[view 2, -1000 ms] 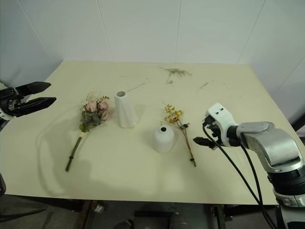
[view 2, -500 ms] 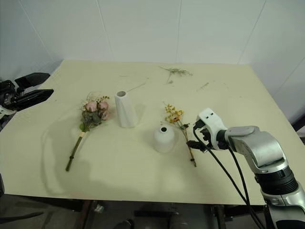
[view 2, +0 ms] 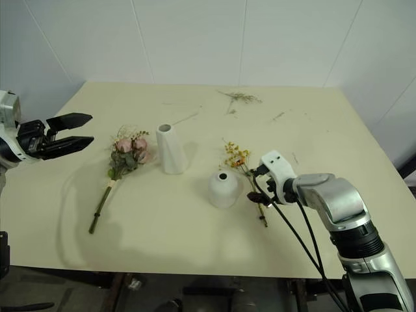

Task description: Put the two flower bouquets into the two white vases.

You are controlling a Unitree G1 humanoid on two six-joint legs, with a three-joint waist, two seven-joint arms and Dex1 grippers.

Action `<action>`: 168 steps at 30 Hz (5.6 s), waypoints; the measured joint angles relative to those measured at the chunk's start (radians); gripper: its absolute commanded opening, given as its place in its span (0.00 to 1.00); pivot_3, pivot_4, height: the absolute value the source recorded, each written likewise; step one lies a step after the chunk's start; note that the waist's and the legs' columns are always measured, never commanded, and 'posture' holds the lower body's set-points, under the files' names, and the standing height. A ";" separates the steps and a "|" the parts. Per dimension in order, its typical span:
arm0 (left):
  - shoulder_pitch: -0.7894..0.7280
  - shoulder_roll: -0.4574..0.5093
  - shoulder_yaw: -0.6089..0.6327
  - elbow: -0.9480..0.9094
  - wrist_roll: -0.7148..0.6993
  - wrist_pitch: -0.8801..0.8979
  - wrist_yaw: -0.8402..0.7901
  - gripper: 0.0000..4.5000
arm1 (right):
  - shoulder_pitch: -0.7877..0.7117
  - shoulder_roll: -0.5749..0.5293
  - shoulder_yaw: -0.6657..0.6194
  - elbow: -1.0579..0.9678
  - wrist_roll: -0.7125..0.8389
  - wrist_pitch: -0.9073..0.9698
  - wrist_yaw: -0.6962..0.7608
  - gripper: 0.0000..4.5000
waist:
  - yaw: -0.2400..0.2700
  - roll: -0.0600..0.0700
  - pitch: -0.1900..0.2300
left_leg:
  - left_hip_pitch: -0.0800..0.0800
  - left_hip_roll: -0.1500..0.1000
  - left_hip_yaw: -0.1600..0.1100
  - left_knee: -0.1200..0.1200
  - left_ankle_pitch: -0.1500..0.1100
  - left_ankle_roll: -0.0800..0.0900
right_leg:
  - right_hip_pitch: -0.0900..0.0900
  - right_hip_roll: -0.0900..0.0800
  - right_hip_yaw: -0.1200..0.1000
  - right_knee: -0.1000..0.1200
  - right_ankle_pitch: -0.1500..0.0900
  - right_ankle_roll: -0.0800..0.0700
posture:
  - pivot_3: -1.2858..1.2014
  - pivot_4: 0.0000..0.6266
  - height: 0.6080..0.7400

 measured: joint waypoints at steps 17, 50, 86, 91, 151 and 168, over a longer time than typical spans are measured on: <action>0.002 -0.032 -0.195 -0.208 -0.149 -0.061 0.000 0.98 | -0.073 0.027 0.034 0.137 -0.066 -0.006 -0.018 1.00 | -0.002 0.000 0.000 | 0.000 0.000 0.000 0.000 0.000 0.000 | 0.000 0.000 0.000 0.000 0.000 0.000 | 0.52 0.24 1.00; 0.090 0.042 -0.384 -0.465 -0.271 -0.125 0.000 1.00 | -0.109 0.107 0.030 0.158 -0.105 0.041 -0.057 0.01 | 0.000 -0.001 0.000 | 0.000 0.000 0.000 0.001 0.000 0.000 | 0.000 0.000 0.000 0.000 0.000 -0.001 | 0.52 0.24 1.00; 0.084 0.055 -0.359 -0.289 -0.251 -0.142 0.000 1.00 | -0.117 0.510 -0.318 0.062 -0.070 -0.839 -0.282 0.01 | -0.003 0.000 0.000 | 0.000 0.001 0.000 -0.003 0.000 0.001 | -0.002 0.001 0.000 0.001 -0.003 -0.003 | 0.52 0.24 1.00; 0.072 0.053 -0.359 -0.267 -0.247 -0.145 0.000 1.00 | -0.111 0.543 -0.269 0.072 -0.072 -0.944 -0.272 0.01 | -0.003 0.000 0.000 | 0.000 0.001 0.000 -0.003 0.000 0.001 | -0.002 0.001 0.000 0.002 -0.003 -0.003 | 0.52 0.24 1.00; 0.066 0.042 -0.389 -0.264 -0.249 -0.112 0.000 1.00 | 0.278 0.564 -0.057 -0.087 -0.044 -1.122 -0.172 0.01 | -0.001 0.000 0.000 | 0.000 0.002 -0.001 -0.003 0.000 0.001 | -0.003 0.003 -0.001 0.005 -0.005 -0.006 | 0.52 0.24 1.00; 0.060 0.035 -0.389 -0.264 -0.248 -0.105 0.000 1.00 | 0.323 0.541 -0.060 -0.064 -0.056 -1.159 -0.153 0.01 | -0.001 0.000 0.000 | 0.000 0.002 -0.001 -0.003 0.000 0.001 | -0.003 0.003 -0.001 0.005 -0.005 -0.006 | 0.52 0.24 1.00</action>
